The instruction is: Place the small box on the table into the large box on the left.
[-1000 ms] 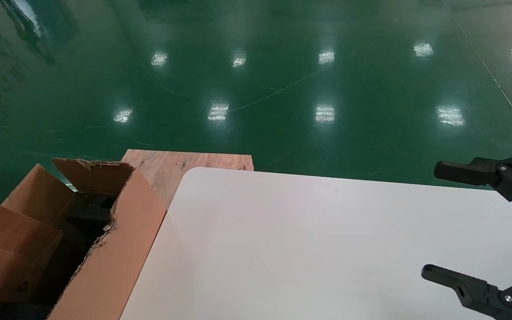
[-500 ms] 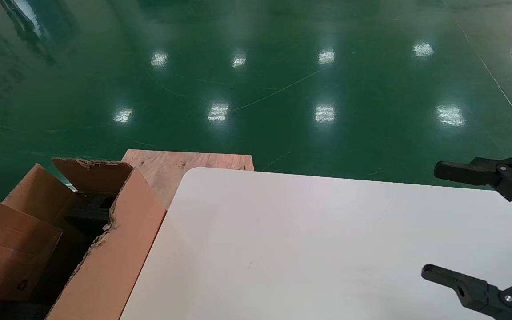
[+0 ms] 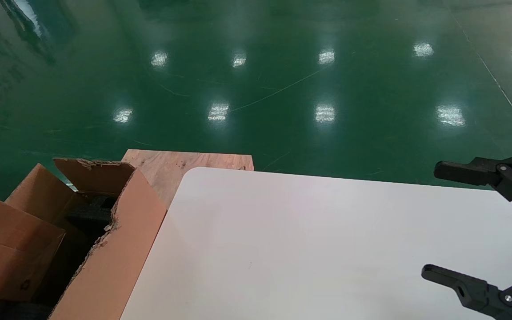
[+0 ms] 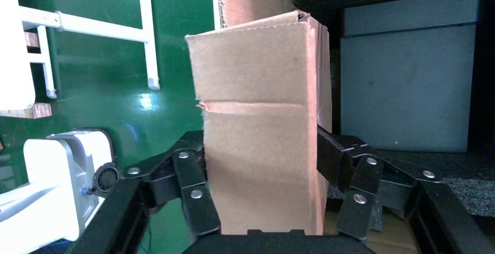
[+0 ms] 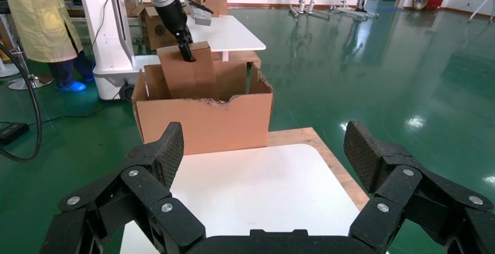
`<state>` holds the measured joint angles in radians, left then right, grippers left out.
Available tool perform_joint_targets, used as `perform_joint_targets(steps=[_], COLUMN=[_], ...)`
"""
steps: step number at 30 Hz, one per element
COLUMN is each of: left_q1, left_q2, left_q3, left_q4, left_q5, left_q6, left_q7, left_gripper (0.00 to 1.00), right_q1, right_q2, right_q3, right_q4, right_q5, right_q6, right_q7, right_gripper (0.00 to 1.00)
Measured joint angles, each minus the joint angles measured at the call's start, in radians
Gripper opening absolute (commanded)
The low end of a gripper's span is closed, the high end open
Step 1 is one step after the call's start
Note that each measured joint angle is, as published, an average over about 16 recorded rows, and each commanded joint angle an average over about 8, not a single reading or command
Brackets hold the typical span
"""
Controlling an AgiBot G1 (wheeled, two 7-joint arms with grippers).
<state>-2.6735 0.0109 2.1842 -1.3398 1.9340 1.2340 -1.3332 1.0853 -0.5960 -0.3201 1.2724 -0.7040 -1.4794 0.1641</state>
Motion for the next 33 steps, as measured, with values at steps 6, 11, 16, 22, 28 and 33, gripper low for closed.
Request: perform_joint_targets(steps=[6, 11, 16, 22, 28, 33], left_q1=[0.000, 0.000, 0.005, 0.026, 0.078, 0.132], left_q2=[0.001, 0.003, 0.015, 0.063, 0.174, 0.302], left_q3=[0.000, 0.000, 0.003, 0.009, 0.002, -0.026], left_q4=[0.000, 0.003, 0.004, 0.001, -0.006, -0.009], left_q5=[0.000, -0.001, -0.005, -0.047, -0.156, -0.274], left_q6=[0.001, 0.001, -0.007, -0.054, -0.185, -0.335], left_q7=[0.000, 0.001, 0.004, 0.002, -0.001, -0.003], left_gripper=[1.00, 1.00, 1.00, 1.00, 1.00, 1.00], right_q1=[0.000, 0.000, 0.000, 0.000, 0.000, 0.000], right_q2=[0.000, 0.000, 0.000, 0.000, 0.000, 0.000], right_q3=[0.000, 0.000, 0.000, 0.000, 0.000, -0.001], right_q4=[0.000, 0.000, 0.000, 0.000, 0.000, 0.000], right_q5=[0.000, 0.000, 0.000, 0.000, 0.000, 0.000], right_q6=[0.000, 0.000, 0.000, 0.000, 0.000, 0.000], right_q7=[0.000, 0.000, 0.000, 0.000, 0.000, 0.000], right_gripper=[1.00, 1.00, 1.00, 1.00, 1.00, 1.00])
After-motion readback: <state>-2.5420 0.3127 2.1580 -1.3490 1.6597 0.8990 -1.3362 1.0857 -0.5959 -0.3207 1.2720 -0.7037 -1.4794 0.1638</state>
